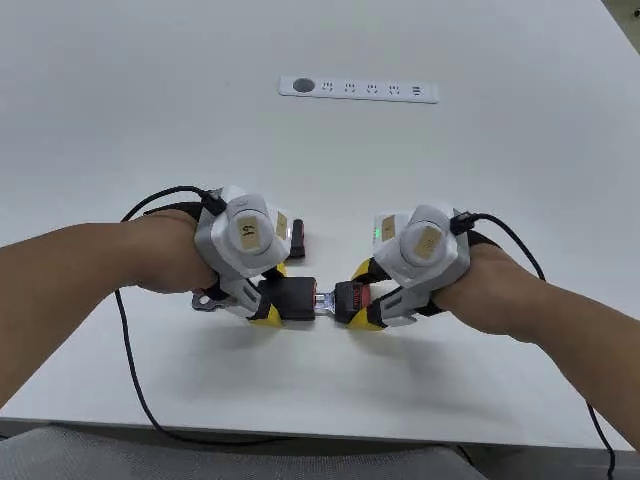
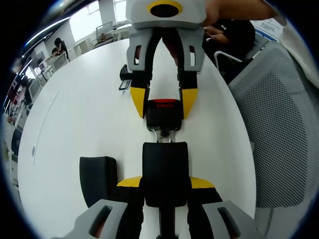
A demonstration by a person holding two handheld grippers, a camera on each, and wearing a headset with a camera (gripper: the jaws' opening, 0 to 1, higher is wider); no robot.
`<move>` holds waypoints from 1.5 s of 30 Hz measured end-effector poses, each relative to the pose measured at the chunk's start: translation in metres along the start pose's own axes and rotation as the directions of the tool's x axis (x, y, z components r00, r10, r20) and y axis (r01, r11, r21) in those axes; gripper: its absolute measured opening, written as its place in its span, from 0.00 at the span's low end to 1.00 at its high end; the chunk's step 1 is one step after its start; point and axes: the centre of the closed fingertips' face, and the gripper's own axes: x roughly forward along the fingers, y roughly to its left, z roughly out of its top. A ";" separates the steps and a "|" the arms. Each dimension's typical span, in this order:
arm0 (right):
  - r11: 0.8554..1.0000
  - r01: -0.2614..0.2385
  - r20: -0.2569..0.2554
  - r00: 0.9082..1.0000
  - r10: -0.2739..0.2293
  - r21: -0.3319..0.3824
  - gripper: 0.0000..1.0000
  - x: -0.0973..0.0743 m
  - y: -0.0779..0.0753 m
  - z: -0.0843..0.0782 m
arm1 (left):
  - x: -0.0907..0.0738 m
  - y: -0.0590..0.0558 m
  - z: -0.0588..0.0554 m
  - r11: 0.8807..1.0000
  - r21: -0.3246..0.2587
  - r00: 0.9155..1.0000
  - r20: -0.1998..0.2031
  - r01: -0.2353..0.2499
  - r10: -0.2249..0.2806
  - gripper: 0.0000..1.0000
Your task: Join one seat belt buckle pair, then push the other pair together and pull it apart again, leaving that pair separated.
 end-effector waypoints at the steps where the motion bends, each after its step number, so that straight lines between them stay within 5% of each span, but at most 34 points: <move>1: 1.000 -0.001 -0.008 1.000 0.001 -0.015 0.31 0.000 -0.002 0.000 | 0.000 0.000 0.000 1.000 0.005 1.000 -0.003 0.002 -0.002 0.34; 6: 1.000 -0.008 -0.036 0.999 0.007 -0.027 0.31 0.000 -0.001 -0.001 | 0.001 -0.001 0.000 1.000 0.012 1.000 -0.011 0.007 -0.006 0.34; 20: 0.998 0.013 0.041 0.999 -0.016 0.066 0.30 0.009 0.001 0.016 | 0.002 -0.003 0.001 1.000 -0.001 1.000 0.006 0.005 -0.005 0.33; 45: 0.999 0.021 0.026 0.999 -0.022 0.041 0.30 0.009 0.004 0.014 | -0.005 -0.003 -0.002 1.000 -0.015 0.999 0.045 0.006 -0.005 0.33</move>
